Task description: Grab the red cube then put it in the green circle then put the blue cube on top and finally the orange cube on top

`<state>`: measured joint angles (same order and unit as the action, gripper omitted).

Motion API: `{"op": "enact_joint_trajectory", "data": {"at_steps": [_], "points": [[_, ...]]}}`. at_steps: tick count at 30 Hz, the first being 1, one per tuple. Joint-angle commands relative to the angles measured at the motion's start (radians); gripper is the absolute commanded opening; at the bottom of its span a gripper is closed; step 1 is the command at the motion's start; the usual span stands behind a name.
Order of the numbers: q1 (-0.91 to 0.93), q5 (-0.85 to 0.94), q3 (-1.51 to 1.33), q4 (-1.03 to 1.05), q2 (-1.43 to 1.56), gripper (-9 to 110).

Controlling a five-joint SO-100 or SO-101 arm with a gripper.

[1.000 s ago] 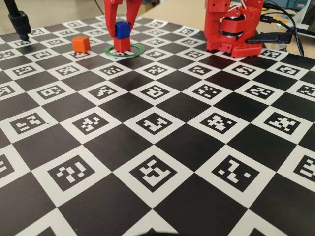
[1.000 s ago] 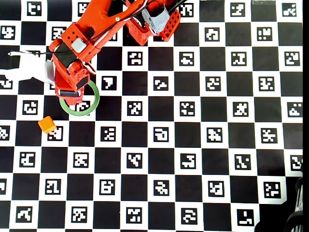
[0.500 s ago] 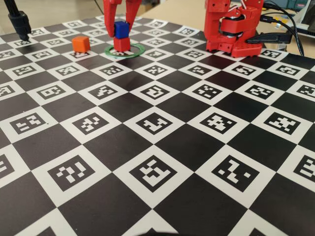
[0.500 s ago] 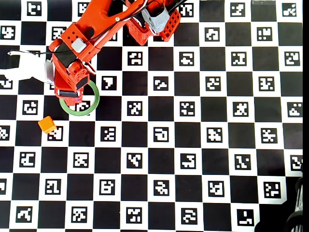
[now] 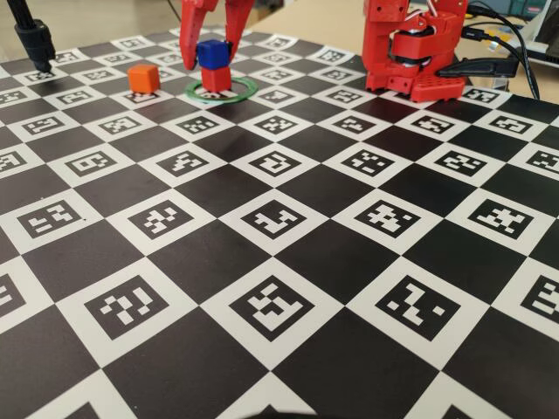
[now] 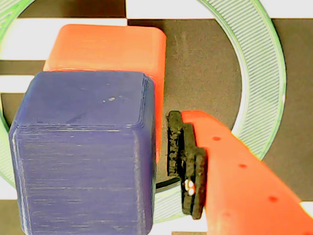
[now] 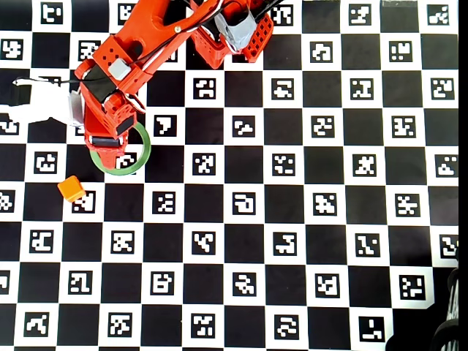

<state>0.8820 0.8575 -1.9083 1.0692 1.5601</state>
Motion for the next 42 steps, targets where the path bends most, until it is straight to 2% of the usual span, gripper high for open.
{"op": "enact_joint_trajectory", "data": {"at_steps": [1,19,32,42], "points": [[0.017,0.014,0.017,0.018,0.029,33],[0.031,0.018,0.13,0.155,0.098,38],[0.028,0.002,0.413,0.357,0.094,38],[-0.015,-0.06,0.71,0.434,-0.081,39]]}}
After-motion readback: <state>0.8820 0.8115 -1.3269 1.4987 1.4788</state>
